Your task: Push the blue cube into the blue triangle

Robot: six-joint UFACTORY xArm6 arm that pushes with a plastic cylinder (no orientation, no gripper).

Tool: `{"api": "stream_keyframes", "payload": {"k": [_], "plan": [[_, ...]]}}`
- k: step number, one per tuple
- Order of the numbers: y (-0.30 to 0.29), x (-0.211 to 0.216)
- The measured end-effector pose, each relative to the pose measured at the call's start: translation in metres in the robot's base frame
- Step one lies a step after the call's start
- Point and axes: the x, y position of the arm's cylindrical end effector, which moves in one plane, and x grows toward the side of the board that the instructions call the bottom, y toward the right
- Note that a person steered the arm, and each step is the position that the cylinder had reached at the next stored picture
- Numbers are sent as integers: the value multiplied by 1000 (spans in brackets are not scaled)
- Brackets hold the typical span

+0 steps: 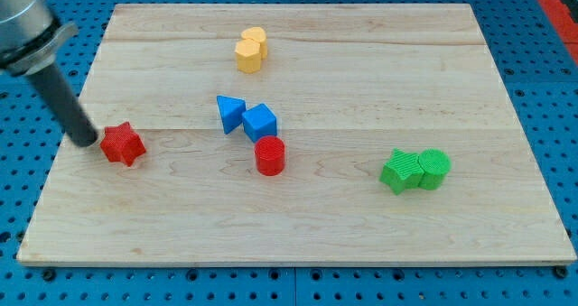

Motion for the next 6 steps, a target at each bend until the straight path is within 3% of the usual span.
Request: {"api": "stream_keyframes", "payload": {"k": [1,2,4,6], "plan": [[85,-6],[89,0],[218,-1],[238,11]]}}
